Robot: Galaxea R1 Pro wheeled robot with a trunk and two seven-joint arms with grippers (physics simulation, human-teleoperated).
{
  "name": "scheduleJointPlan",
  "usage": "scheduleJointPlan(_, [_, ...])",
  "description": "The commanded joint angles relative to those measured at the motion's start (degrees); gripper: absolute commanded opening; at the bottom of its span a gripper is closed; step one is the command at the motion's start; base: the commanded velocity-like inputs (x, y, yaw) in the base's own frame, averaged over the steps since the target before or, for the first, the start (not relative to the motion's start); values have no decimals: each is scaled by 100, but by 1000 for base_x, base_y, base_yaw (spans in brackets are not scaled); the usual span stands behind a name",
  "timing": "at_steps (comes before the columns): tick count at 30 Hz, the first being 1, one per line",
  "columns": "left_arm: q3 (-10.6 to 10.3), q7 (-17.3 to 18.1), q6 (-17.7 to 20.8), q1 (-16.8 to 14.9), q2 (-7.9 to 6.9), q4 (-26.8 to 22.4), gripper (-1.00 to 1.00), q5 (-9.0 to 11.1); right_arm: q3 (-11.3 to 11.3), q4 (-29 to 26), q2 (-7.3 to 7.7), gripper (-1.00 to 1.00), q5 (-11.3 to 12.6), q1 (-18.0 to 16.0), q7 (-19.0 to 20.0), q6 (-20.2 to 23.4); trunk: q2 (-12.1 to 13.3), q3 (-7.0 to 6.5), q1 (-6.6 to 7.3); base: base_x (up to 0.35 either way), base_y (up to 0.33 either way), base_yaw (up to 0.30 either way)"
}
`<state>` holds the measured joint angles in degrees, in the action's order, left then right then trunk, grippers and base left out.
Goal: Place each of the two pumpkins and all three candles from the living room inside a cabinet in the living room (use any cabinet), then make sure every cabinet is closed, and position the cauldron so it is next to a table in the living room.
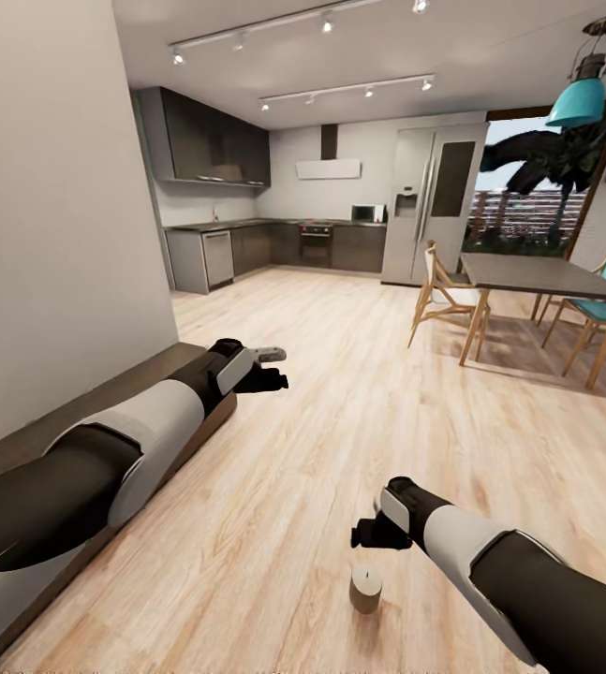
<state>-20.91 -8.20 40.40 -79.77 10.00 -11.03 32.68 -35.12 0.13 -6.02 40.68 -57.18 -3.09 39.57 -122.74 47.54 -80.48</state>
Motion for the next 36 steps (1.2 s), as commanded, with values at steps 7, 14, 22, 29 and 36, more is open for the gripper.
scheduleJointPlan(7, [-18, -41, 20, -2, 0, -5, 100, 53, -153, 4, -4, 100, 62, -4, -41, 15, -285, 195, -153, 0, 0, 4])
scheduleJointPlan(14, [-18, -41, 20, -2, 0, -5, 100, 54, -163, -2, -2, 100, 62, -4, -42, 15, -566, 384, -307, 0, 0, 58])
scheduleJointPlan(22, [-18, -41, 20, -2, 0, -5, 100, 53, -167, 2, -3, 100, 62, -4, -51, 15, -887, 600, -483, 0, 0, 66])
scheduleJointPlan(29, [-18, -43, 20, -3, 0, -5, 100, 53, -163, 2, 1, 100, 62, -4, -51, 15, -1168, 789, -636, 0, 0, 67])
scheduleJointPlan(36, [-18, -50, 20, -3, 0, 0, 100, 52, -162, 4, 12, 100, 71, -4, -51, -79, -1448, 946, -790, 0, 0, 36])
